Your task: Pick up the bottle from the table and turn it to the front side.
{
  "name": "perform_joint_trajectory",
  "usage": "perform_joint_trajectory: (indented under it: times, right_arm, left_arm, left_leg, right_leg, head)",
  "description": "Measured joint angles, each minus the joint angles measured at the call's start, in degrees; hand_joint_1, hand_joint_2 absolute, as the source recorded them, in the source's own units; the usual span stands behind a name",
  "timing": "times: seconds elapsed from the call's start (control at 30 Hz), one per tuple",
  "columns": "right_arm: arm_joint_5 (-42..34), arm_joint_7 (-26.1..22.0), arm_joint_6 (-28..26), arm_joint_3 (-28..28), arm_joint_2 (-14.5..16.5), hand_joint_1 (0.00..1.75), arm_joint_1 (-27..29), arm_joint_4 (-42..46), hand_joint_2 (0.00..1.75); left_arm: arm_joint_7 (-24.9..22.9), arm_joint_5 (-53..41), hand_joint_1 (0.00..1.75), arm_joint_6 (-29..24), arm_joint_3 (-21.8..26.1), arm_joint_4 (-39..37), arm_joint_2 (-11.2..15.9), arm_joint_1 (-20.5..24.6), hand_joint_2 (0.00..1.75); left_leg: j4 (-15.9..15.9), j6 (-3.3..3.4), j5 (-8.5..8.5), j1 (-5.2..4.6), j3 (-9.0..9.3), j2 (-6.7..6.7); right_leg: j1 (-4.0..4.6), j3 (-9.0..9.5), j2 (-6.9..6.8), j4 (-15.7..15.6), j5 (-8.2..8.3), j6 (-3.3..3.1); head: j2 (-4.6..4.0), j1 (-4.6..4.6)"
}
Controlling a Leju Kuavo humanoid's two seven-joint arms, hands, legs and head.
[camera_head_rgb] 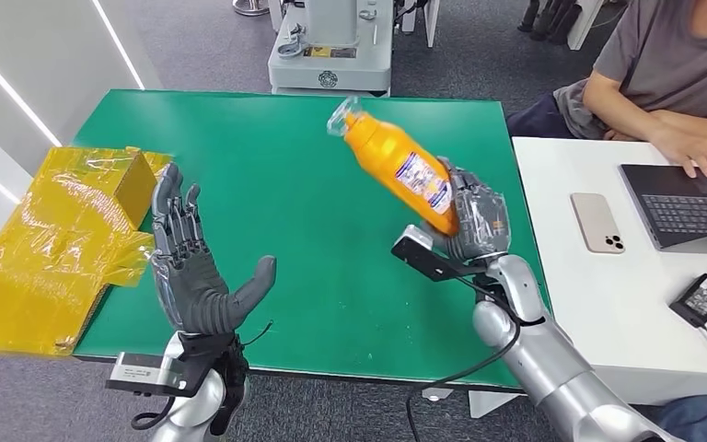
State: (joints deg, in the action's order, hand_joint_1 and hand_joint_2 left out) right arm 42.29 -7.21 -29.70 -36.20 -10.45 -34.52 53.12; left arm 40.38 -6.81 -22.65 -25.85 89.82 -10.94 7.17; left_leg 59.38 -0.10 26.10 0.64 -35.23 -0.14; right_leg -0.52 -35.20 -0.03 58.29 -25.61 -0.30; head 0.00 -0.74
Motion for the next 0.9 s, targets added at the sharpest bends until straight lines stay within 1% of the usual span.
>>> perform_joint_trajectory:
  times: [0.13, 0.2, 0.27, 0.33, 0.43, 0.53, 0.57, 0.63, 0.7, 0.8, 0.9]
  right_arm:
    - [0.5, -4.63, -6.72, 4.04, 2.08, 1.75, 2.76, 4.2, 1.75]
    - [1.34, -7.43, -8.66, 5.4, 3.24, 1.75, 4.15, 6.19, 1.75]
    - [2.65, -9.59, -9.0, 6.31, 4.12, 1.75, 5.3, 7.82, 1.75]
    - [4.16, -10.63, -8.92, 6.53, 4.64, 1.75, 6.09, 8.81, 1.75]
    - [5.48, -11.12, -8.76, 6.46, 4.83, 1.75, 6.67, 9.36, 1.75]
    - [5.53, -11.14, -8.73, 6.46, 4.84, 1.75, 6.71, 9.38, 1.75]
    - [5.73, -11.43, -8.52, 6.37, 4.86, 1.75, 7.02, 9.51, 1.75]
    - [6.24, -12.74, -7.16, 6.03, 4.91, 1.75, 8.08, 9.78, 1.75]
    - [7.29, -14.14, -5.29, 5.44, 4.92, 1.75, 9.0, 9.9, 1.75]
    - [9.89, -15.03, -3.5, 4.37, 4.92, 1.75, 9.63, 9.82, 1.75]
    - [11.02, -15.3, -2.83, 3.93, 4.9, 1.75, 10.0, 9.54, 1.75]
  left_arm:
    - [-0.01, 0.34, 0.0, -0.29, -0.1, -0.01, 0.05, -0.01, 1.75]
    - [-0.01, 0.4, 0.0, -0.21, -0.13, -0.01, 0.02, -0.01, 1.75]
    - [-0.01, 0.54, 0.0, 0.02, -0.15, -0.01, -0.02, -0.01, 1.75]
    - [-0.01, 1.53, 0.0, 1.26, -0.16, -0.01, -0.03, -0.01, 1.75]
    - [-0.01, 2.85, 0.0, 3.09, -0.16, -0.01, -0.03, -0.01, 1.75]
    - [-0.01, 2.9, 0.0, 3.19, -0.16, -0.01, -0.03, -0.01, 1.75]
    - [-0.04, 3.26, 0.0, 4.54, -0.16, -0.22, -0.05, 0.0, 1.75]
    - [-0.88, 4.52, 0.0, 9.75, -0.15, -1.38, -0.13, 0.14, 1.75]
    - [-2.45, 5.95, 0.0, 15.57, -0.14, -2.97, -0.19, 0.6, 1.75]
    - [-4.87, 8.25, 0.0, 22.24, -0.1, -5.21, -0.21, 1.76, 1.75]
    - [-6.14, 10.29, 0.0, 26.71, 0.21, -7.14, -0.2, 2.67, 1.75]
  left_leg:
    - [0.0, 0.01, 0.02, -0.01, -0.01, 0.02]
    - [0.01, 0.01, 0.04, -0.01, 0.0, 0.04]
    - [0.0, 0.01, 0.04, -0.01, -0.01, 0.04]
    - [0.0, 0.01, 0.04, 0.0, -0.01, 0.04]
    - [0.0, 0.01, 0.04, 0.0, -0.01, 0.04]
    - [0.0, 0.01, 0.04, 0.0, -0.01, 0.04]
    - [0.0, 0.01, 0.04, -0.01, -0.01, 0.04]
    - [0.01, 0.01, 0.04, -0.01, -0.01, 0.04]
    - [0.01, 0.01, 0.04, -0.01, -0.01, 0.04]
    - [0.01, 0.01, 0.04, -0.01, -0.01, 0.03]
    - [0.01, 0.01, 0.04, -0.01, -0.01, 0.03]
  right_leg:
    - [-0.01, -0.01, 0.03, -0.01, 0.0, 0.01]
    - [-0.01, -0.02, 0.05, -0.01, 0.0, 0.0]
    - [-0.01, -0.03, 0.04, -0.01, -0.01, 0.0]
    - [0.0, -0.03, 0.03, -0.01, -0.03, 0.0]
    - [0.0, -0.03, 0.03, -0.01, -0.04, 0.01]
    - [0.0, -0.03, 0.03, -0.01, -0.04, 0.01]
    - [-0.01, -0.03, 0.03, -0.01, -0.04, 0.01]
    - [-0.01, -0.03, 0.03, -0.01, -0.04, 0.01]
    - [-0.01, -0.03, 0.03, -0.02, -0.04, 0.02]
    - [-0.01, -0.04, 0.03, -0.02, -0.04, 0.02]
    - [-0.01, -0.04, 0.04, -0.02, -0.04, 0.02]
  head:
    - [0.0, 0.01]
    - [0.0, 0.0]
    - [0.0, 0.0]
    - [0.0, -0.01]
    - [0.0, -0.01]
    - [0.0, -0.01]
    - [0.0, 0.0]
    - [0.0, 0.0]
    - [0.0, 0.0]
    - [0.0, 0.0]
    - [0.0, 0.01]
